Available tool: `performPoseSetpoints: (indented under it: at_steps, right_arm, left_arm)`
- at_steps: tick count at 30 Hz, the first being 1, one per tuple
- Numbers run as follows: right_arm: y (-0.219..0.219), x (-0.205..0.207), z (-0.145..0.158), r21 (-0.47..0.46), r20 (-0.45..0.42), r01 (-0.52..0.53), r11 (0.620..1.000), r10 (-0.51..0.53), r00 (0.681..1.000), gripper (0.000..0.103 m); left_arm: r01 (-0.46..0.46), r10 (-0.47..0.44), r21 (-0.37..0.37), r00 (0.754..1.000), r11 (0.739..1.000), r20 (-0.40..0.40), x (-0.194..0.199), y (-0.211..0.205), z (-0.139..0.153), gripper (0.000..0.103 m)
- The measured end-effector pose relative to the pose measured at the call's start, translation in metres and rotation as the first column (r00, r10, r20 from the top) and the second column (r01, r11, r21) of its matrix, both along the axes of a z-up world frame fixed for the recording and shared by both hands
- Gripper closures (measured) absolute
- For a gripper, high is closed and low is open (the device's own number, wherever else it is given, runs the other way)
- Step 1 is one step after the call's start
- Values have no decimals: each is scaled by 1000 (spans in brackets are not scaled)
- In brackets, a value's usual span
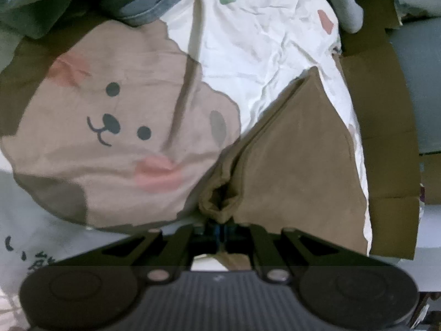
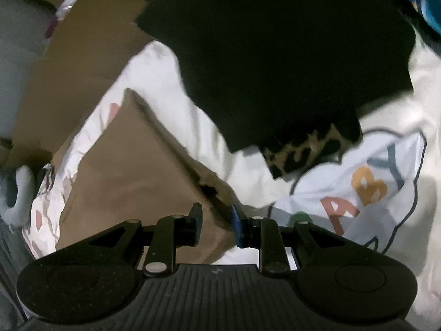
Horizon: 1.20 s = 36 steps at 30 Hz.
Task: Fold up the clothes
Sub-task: 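Open the right gripper and release the brown shirt edge, then move the open right gripper over the flat brown shirt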
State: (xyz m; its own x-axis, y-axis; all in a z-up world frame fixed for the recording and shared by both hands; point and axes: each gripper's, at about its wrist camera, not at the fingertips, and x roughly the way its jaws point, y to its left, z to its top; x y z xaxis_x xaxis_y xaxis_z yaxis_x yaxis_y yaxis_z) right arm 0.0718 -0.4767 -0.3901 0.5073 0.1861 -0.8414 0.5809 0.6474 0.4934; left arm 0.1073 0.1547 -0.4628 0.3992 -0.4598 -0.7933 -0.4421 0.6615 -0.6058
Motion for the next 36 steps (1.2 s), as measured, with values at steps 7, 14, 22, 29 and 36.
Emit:
performPoseSetpoints:
  at_steps: [7, 14, 22, 29, 36]
  right_arm:
    - [33, 32, 25, -90, 53, -153, 984, 158, 986, 74]
    - [82, 71, 19, -136, 34, -294, 946, 301, 953, 74]
    - [131, 97, 15, -186, 16, -476, 860, 487, 873, 74]
    - [175, 121, 7, -206, -10, -590, 781, 601, 799, 74]
    - [219, 142, -5, -217, -34, -677, 703, 688, 725, 74]
  left_arm:
    - [15, -14, -33, 999, 999, 34, -3, 5, -5, 99]
    - [40, -35, -70, 997, 997, 66, -5, 10, -8, 98]
    - [47, -34, -120, 994, 992, 105, -7, 14, -17, 94]
    - [23, 1, -172, 990, 985, 139, -10, 18, -27, 84]
    - [13, 22, -204, 986, 979, 167, -10, 18, -33, 85]
